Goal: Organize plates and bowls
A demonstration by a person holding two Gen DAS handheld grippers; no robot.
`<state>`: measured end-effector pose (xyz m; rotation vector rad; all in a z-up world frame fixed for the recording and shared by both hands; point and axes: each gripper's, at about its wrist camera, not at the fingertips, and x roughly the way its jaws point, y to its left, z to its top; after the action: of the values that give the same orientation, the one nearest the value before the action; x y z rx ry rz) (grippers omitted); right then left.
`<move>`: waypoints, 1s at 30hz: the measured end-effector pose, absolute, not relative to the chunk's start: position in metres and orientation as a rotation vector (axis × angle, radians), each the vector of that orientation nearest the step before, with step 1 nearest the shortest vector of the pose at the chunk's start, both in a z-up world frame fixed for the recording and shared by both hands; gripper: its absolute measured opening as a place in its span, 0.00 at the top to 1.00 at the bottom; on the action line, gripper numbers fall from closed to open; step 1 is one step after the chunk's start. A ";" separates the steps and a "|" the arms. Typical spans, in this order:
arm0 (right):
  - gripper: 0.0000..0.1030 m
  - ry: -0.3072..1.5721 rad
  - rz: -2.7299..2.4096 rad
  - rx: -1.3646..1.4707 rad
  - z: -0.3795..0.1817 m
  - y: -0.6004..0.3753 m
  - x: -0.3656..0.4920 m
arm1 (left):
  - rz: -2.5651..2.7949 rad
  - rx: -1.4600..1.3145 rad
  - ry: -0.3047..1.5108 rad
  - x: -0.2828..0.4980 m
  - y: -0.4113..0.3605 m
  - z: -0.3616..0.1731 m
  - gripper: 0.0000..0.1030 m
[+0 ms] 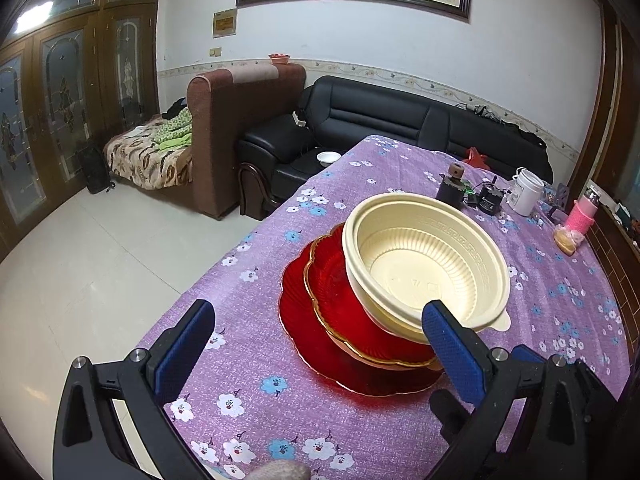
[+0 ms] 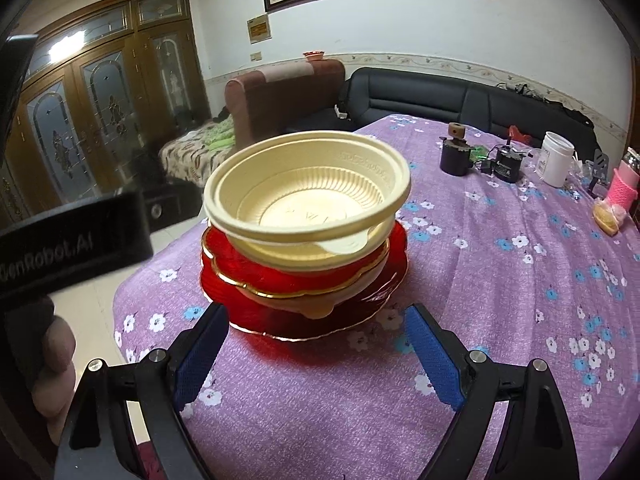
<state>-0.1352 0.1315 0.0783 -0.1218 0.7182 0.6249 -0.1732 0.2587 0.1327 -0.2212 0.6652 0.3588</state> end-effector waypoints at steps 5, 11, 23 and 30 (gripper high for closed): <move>0.10 0.715 0.596 -0.144 0.078 0.138 -0.132 | 0.359 -0.220 0.667 -0.175 0.259 0.132 0.00; 0.10 0.732 0.544 -0.157 0.077 0.142 -0.124 | 0.343 -0.217 0.687 -0.175 0.257 0.128 0.00; 0.10 0.768 0.524 -0.137 0.072 0.139 -0.120 | 0.307 -0.222 0.722 -0.174 0.251 0.118 0.00; 0.10 0.770 0.531 -0.136 0.072 0.140 -0.124 | 0.307 -0.222 0.723 -0.175 0.251 0.118 0.00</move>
<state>-0.1239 0.1404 0.0720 -0.1364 0.7703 0.5313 -0.1747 0.2512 0.1184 -0.2222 0.7226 0.3070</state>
